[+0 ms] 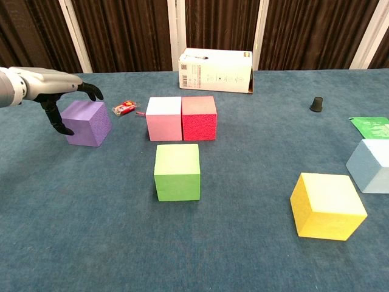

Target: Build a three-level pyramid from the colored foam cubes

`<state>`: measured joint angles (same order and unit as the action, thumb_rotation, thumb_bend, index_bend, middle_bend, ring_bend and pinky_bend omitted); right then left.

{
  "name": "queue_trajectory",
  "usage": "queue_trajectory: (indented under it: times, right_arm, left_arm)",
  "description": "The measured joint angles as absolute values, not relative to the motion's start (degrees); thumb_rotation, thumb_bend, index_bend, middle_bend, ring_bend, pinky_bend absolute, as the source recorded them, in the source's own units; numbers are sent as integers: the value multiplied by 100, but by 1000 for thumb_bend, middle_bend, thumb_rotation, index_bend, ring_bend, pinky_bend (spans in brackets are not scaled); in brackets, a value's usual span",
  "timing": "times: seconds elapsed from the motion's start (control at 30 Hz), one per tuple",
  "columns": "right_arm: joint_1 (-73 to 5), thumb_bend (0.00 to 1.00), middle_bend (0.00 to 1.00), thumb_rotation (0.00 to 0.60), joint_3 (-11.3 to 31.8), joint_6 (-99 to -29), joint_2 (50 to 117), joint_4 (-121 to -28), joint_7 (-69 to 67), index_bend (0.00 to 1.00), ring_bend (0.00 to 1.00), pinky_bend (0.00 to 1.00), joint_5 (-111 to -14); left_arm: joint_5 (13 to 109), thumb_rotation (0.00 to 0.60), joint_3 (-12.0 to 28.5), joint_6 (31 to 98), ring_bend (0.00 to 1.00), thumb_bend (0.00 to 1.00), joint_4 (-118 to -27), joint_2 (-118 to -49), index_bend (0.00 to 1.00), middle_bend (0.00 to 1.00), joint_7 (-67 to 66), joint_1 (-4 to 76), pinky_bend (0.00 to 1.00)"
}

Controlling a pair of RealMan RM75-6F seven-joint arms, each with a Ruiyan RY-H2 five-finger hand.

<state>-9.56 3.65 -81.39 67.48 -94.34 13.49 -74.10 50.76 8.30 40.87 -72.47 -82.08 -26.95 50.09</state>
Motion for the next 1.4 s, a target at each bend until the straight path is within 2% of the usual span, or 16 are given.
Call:
queue_trajectory:
  times: [0.53,0.73,1.07,1.4]
  right_arm:
    - [-907,290,18,600,431,-7987,6639,-9585,1356,28,0,0,-7329]
    - [-900,289,18,600,451,-7945,6640,-9605,1387,28,0,0,-7299]
    - [-896,290,18,600,484,-7883,6640,-9648,1436,28,0,0,-7244]
    - [-909,291,18,600,507,-7790,6642,-9668,1482,28,0,0,-7174]
  left_arm:
    - [4871,600,792,4233,0,280,-7330,-8208,172,182,-2683,5088,0]
    - [4758,600,799,4206,0,320,-7393,-8169,197,204,-2652,5128,0]
    - [4510,600,813,4159,0,323,-7471,-8068,201,209,-2593,5178,0]
    - [4384,600,720,4178,0,323,-7471,-8025,229,262,-2632,5224,0]
